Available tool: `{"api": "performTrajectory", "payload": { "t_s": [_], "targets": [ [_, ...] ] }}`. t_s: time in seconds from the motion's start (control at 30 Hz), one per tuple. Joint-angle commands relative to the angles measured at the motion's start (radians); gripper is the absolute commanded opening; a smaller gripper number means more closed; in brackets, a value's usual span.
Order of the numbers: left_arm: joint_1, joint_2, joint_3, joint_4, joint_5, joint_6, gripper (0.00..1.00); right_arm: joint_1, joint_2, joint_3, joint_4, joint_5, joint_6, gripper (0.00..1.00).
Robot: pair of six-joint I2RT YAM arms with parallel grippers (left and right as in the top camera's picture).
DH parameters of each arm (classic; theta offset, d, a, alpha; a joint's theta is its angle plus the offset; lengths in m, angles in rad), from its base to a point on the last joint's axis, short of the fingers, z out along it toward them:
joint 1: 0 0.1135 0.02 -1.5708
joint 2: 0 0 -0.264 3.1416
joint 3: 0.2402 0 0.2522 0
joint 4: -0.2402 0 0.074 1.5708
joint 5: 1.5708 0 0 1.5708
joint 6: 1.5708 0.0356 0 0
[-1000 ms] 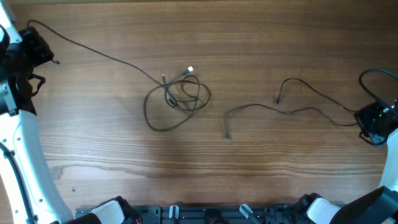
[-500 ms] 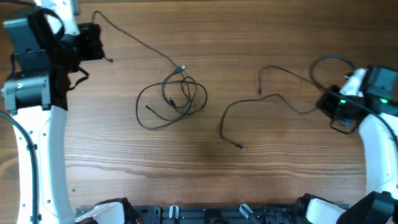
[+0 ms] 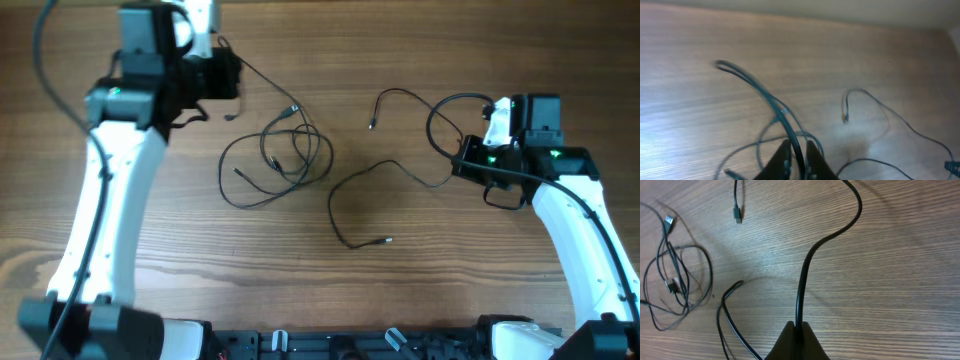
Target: Untangle cables
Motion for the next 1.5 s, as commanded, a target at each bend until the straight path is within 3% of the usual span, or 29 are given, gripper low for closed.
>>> {"api": "performTrajectory", "payload": {
  "t_s": [0.0, 0.1, 0.23, 0.4, 0.6, 0.73, 0.9, 1.1, 1.47],
  "targets": [
    [-0.071, 0.068, 0.019, 0.002, 0.016, -0.012, 0.13, 0.023, 0.009, 0.013, 0.001, 0.017, -0.018, 0.04],
    [-0.117, 0.106, 0.019, 0.004, 0.016, -0.012, 0.12, 0.029, 0.011, 0.013, -0.008, 0.02, -0.018, 0.05],
    [-0.166, 0.127, 0.019, 0.002, 0.005, -0.011, 0.23, 0.048, 0.03, 0.013, -0.01, 0.022, -0.05, 0.04],
    [-0.171, 0.126, 0.019, -0.015, -0.084, -0.011, 0.28, 0.114, 0.03, 0.013, -0.021, 0.047, -0.084, 0.04],
    [-0.171, 0.123, 0.019, -0.035, -0.141, -0.008, 0.28, 0.191, 0.033, 0.013, -0.063, 0.08, -0.118, 0.04],
    [-0.169, 0.102, 0.019, -0.023, -0.144, -0.008, 0.29, 0.196, 0.058, 0.01, -0.045, 0.272, -0.043, 0.05],
    [-0.169, 0.064, 0.019, -0.047, -0.144, -0.008, 0.29, 0.196, 0.16, 0.011, 0.094, 0.299, 0.023, 0.05],
    [-0.169, 0.036, 0.019, -0.077, -0.144, -0.008, 0.29, 0.191, 0.272, 0.017, 0.118, 0.463, 0.117, 0.04],
    [-0.169, 0.033, 0.019, -0.119, -0.143, -0.008, 0.29, 0.185, 0.276, 0.018, 0.033, 0.444, 0.06, 0.1]
  ]
}}
